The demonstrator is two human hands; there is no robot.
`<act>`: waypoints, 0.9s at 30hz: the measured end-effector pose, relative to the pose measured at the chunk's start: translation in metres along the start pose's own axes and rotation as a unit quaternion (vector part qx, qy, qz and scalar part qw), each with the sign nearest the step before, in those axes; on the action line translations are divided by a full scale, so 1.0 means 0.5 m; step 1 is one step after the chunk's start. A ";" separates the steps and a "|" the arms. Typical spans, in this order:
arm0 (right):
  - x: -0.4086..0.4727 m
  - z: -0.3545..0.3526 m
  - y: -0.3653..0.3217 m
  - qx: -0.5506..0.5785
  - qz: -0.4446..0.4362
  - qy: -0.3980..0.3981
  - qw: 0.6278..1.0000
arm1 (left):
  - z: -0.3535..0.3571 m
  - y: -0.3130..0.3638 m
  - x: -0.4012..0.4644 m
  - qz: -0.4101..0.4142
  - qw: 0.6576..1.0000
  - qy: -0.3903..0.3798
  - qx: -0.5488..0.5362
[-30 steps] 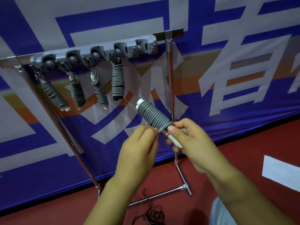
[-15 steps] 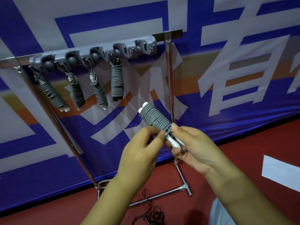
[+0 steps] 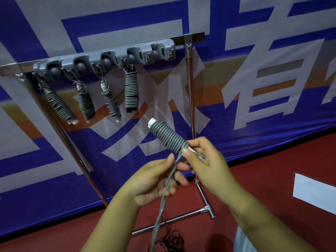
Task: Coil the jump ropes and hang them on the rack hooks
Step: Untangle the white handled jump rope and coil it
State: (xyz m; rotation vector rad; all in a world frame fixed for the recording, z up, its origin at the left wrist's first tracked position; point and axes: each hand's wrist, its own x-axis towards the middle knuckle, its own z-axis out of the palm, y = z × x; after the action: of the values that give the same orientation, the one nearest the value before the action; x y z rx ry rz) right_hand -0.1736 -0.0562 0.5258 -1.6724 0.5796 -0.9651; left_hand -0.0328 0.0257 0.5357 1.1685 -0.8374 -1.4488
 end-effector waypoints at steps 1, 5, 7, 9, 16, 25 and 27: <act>0.000 -0.001 0.002 -0.005 0.000 -0.006 1.000 | -0.005 0.000 -0.002 0.006 1.000 -0.023 -0.003; -0.001 -0.002 0.010 -0.005 0.011 -0.016 1.000 | -0.009 -0.006 0.003 0.021 1.000 -0.011 -0.019; -0.002 -0.001 0.010 0.020 0.029 -0.008 0.999 | -0.007 -0.003 0.006 0.059 0.997 0.048 0.012; -0.005 0.002 0.009 0.068 0.053 0.011 0.996 | 0.001 0.002 0.004 0.098 0.988 0.097 0.062; -0.022 0.010 -0.014 0.194 0.093 0.046 0.975 | 0.023 0.002 0.000 0.080 0.990 0.111 0.018; -0.038 0.007 -0.048 0.186 0.069 0.038 0.979 | 0.024 0.003 -0.005 0.175 0.975 0.129 0.037; -0.043 0.005 -0.058 0.209 0.075 0.011 0.975 | 0.022 0.001 -0.009 0.201 0.975 0.089 0.031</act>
State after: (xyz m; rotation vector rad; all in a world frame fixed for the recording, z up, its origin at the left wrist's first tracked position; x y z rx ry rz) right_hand -0.1859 -0.0293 0.5463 -1.2274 0.4710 -0.9238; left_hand -0.0433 0.0292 0.5404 1.0815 -0.9341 -0.9789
